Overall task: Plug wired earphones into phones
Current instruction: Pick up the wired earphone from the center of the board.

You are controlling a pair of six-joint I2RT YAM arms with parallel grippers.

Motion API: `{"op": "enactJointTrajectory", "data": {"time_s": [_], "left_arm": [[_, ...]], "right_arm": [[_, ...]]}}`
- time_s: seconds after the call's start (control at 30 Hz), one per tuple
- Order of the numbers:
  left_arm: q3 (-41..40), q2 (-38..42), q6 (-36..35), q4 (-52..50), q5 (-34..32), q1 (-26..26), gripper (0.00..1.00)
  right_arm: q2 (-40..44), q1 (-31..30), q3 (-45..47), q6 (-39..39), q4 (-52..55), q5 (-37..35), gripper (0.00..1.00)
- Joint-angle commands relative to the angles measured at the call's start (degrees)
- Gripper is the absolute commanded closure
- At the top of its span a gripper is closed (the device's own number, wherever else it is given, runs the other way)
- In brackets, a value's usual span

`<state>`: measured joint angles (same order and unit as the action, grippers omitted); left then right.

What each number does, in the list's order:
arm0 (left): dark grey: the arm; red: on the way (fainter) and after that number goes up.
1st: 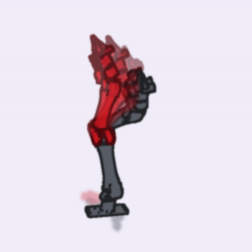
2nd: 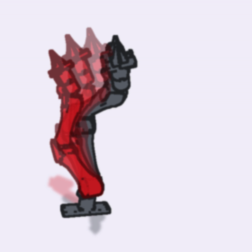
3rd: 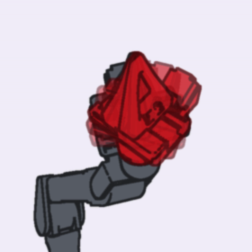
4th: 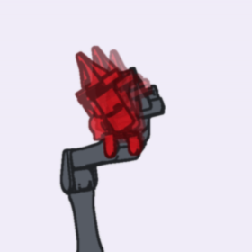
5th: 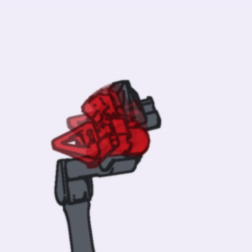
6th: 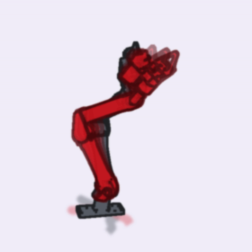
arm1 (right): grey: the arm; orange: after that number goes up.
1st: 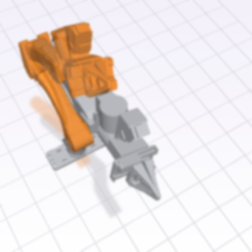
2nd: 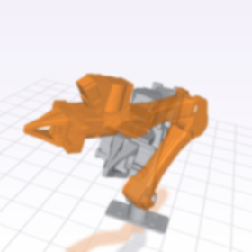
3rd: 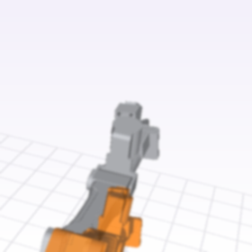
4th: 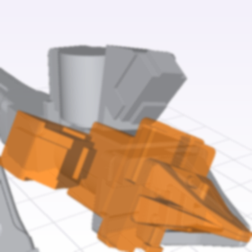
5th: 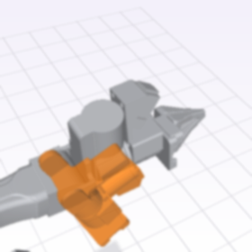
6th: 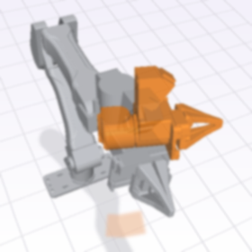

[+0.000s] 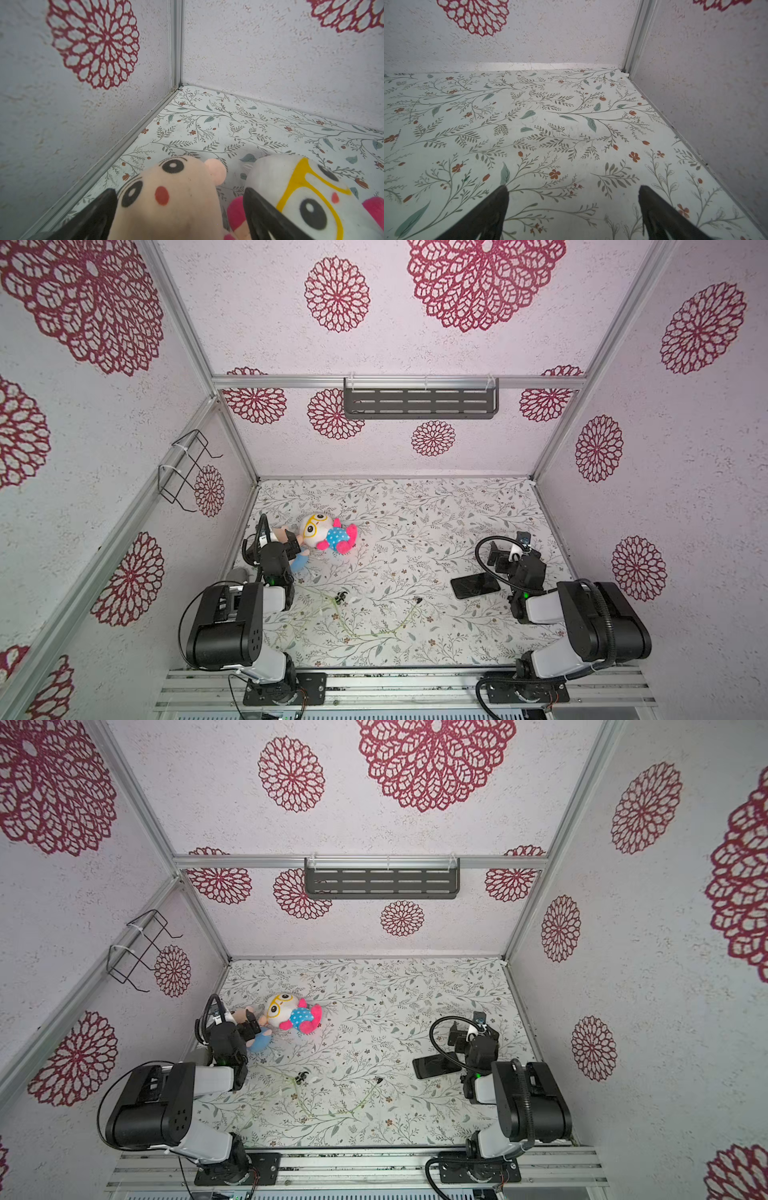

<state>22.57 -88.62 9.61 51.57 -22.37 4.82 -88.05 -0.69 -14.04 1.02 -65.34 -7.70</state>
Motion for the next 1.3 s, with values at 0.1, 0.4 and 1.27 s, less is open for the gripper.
{"op": "enactJointTrajectory", "data": {"time_s": [0.1, 0.4, 1.27], "left_arm": [[0.9, -0.6, -0.6, 0.5, 0.3, 0.3, 0.02], [1.0, -0.5, -0.6, 0.4, 0.3, 0.3, 0.02], [21.3, 38.5, 16.7, -67.8, 13.4, -23.7, 0.1]], "right_arm": [[0.2, -0.2, -1.2, -0.4, -1.8, -0.8, 0.01], [0.2, -0.2, -1.2, -0.4, -1.7, -0.7, 0.01], [27.4, 1.8, -22.8, 31.1, 71.2, 4.5, 0.01]]}}
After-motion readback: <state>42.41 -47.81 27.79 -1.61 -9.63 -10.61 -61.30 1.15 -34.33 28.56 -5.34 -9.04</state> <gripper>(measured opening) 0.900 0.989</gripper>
